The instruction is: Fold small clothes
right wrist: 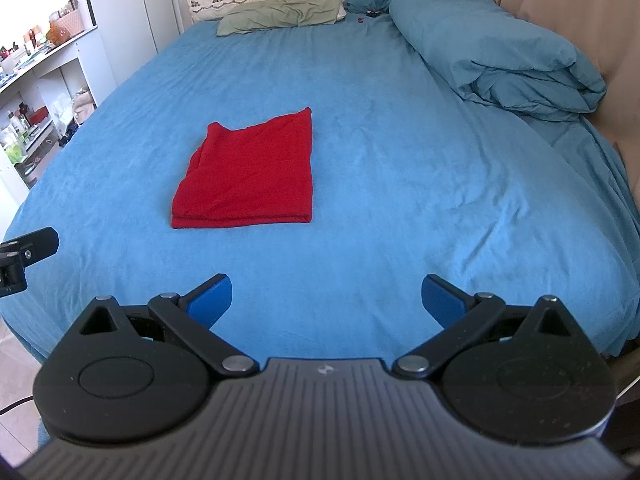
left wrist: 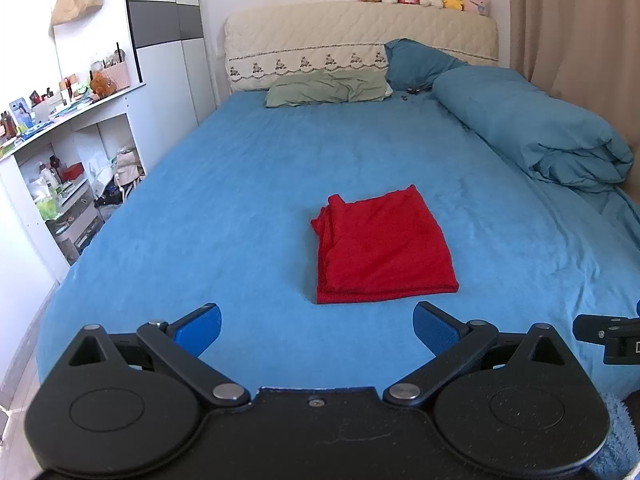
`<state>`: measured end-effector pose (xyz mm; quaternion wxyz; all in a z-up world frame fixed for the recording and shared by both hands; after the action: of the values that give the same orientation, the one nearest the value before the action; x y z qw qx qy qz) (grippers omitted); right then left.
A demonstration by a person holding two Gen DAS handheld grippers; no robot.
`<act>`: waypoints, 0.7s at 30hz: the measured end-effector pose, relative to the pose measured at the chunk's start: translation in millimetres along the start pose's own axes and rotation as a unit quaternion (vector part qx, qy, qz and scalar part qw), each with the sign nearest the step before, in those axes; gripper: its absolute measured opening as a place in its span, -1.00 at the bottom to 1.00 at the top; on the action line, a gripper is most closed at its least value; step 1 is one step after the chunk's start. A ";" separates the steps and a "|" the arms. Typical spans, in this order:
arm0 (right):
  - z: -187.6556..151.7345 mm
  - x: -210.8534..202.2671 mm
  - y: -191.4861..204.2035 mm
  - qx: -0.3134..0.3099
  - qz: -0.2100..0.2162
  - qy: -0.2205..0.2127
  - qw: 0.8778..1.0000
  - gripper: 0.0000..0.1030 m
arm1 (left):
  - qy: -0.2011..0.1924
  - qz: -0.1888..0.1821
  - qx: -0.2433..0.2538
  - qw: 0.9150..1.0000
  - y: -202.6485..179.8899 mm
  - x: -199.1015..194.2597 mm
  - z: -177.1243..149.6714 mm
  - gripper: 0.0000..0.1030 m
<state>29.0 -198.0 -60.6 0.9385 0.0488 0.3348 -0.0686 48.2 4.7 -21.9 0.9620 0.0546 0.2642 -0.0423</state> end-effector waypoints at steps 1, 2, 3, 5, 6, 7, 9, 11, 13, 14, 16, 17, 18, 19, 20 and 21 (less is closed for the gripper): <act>0.1 0.1 -0.5 0.000 0.001 0.000 1.000 1.00 | -0.001 -0.002 0.000 1.000 -0.3 -0.3 0.2 1.00; -0.1 0.0 -1.0 0.000 0.001 0.000 1.000 1.00 | -0.001 -0.001 0.000 1.000 -0.6 -0.3 0.3 1.00; -0.2 0.1 -1.0 -0.001 0.000 0.001 1.000 1.00 | -0.001 0.000 0.000 1.000 -0.8 -0.4 0.3 1.00; -0.4 0.1 -1.6 0.000 0.000 0.002 1.000 1.00 | -0.001 0.001 0.001 1.000 -1.8 -0.4 0.4 1.00; -0.5 -0.2 -2.4 0.000 0.000 0.002 1.000 1.00 | -0.002 0.002 0.002 1.000 -2.1 -0.8 0.6 1.00; -0.4 -0.8 -2.8 0.001 0.000 0.002 1.000 1.00 | -0.002 0.003 0.003 1.000 -2.1 -1.4 0.8 1.00; 0.1 -1.4 -3.8 0.001 -0.001 0.001 1.000 1.00 | -0.004 0.004 0.003 1.000 -2.8 -2.5 1.4 1.00; 0.3 -2.0 -4.1 0.001 -0.001 0.000 1.000 1.00 | -0.005 0.006 0.001 1.000 -3.1 -2.8 2.1 1.00; 0.5 -2.2 -3.9 0.001 -0.001 -0.001 1.000 1.00 | -0.003 0.008 -0.003 1.000 -2.9 -1.8 2.0 1.00; 0.3 -2.6 -4.0 0.001 -0.001 -0.001 1.000 1.00 | -0.002 0.008 -0.004 1.000 -3.0 -1.6 2.0 1.00; 0.1 -2.8 -3.1 0.002 -0.002 -0.001 1.000 1.00 | -0.003 0.009 -0.005 1.000 -2.4 -2.2 2.3 1.00; 0.1 -2.8 -3.0 0.001 -0.001 -0.001 1.000 1.00 | -0.004 0.010 -0.005 1.000 -1.8 -2.4 2.7 1.00; 0.1 -3.0 -2.7 0.001 -0.001 -0.002 1.000 1.00 | -0.005 0.010 -0.006 1.000 -1.7 -2.9 2.6 1.00; 0.1 -3.1 -2.2 0.002 -0.002 -0.002 1.000 1.00 | -0.006 0.012 -0.007 1.000 -1.9 -3.3 2.6 1.00; 0.2 -3.4 -2.1 0.002 -0.002 -0.002 1.000 1.00 | -0.006 0.012 -0.007 1.000 -1.8 -3.7 2.9 1.00; 0.2 -3.4 -2.1 0.001 -0.001 -0.002 1.000 1.00 | -0.007 0.009 -0.007 1.000 -2.2 -3.9 3.0 1.00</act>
<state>26.2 -199.7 -58.4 0.9391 0.0494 0.3327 -0.0706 46.1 2.4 -17.5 0.9644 0.0501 0.2577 -0.0320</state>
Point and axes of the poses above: each gripper's, at about its wrist camera, not at the fingertips, and x roughly the way its jaws point, y to its left, z to its top, the point moved 6 cm from there along x, roughly the way its jaws point, and after that the axes turned 8 degrees about -y, right-handed, at the moved point
